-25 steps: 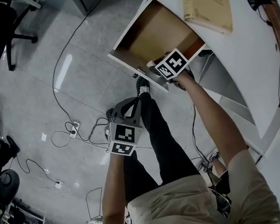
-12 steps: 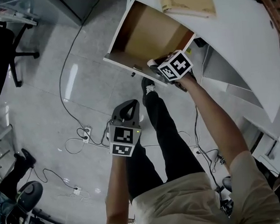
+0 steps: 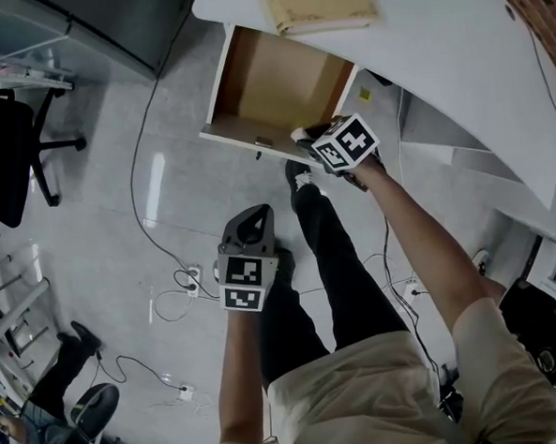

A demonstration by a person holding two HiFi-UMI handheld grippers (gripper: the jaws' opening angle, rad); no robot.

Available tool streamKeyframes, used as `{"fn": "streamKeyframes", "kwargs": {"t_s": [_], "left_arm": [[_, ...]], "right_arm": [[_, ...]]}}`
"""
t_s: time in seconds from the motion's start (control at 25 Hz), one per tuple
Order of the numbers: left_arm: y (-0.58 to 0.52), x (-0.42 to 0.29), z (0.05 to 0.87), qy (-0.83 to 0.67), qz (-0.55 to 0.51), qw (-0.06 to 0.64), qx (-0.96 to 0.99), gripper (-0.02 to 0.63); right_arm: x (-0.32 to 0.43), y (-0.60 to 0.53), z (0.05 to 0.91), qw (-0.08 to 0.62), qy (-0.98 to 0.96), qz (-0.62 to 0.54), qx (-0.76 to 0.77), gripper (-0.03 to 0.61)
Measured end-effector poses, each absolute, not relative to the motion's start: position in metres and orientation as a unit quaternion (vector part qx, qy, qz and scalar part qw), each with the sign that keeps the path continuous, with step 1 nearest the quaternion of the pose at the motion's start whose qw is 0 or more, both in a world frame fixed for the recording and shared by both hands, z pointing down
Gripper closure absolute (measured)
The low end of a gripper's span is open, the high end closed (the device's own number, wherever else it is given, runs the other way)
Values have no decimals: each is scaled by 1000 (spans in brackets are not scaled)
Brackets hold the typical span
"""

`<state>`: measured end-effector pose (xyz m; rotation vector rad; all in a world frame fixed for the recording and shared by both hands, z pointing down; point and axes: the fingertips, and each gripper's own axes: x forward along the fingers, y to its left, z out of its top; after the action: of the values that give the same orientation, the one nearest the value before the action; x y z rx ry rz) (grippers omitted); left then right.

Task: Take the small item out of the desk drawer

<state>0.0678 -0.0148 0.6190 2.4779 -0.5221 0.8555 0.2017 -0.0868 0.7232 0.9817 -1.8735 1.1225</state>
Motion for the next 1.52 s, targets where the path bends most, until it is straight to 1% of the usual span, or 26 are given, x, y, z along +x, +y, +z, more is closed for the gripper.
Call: {"fn": "streamKeyframes", "kwargs": {"t_s": [0.2,0.48,0.72,0.92,1.24,1.36,1.52], "left_arm": [[-12,64,594,-189,306,232,904,598],[-26,52,548,-208,292,223,907,598],[-36,40,515,-222,290,220,904,598],[-29,42,486,-232,278,229,904,598],[-18,34,442,-243,254,248,903,598],[-9,36,419,-252,235,251,904,598],[0,32,400,-247,230,251,907,598]], "right_arm": [[201,-75,693,343,-715,458,401,442],[183,-74,639,306,-728,445,422,442],[179,-75,584,249,-730,420,478,442],[178,-59,537,217,-727,399,515,442],[157,-33,465,163,-722,381,553,442],[156,-24,441,134,-714,380,573,442],[137,-14,414,75,-698,381,601,442]]}}
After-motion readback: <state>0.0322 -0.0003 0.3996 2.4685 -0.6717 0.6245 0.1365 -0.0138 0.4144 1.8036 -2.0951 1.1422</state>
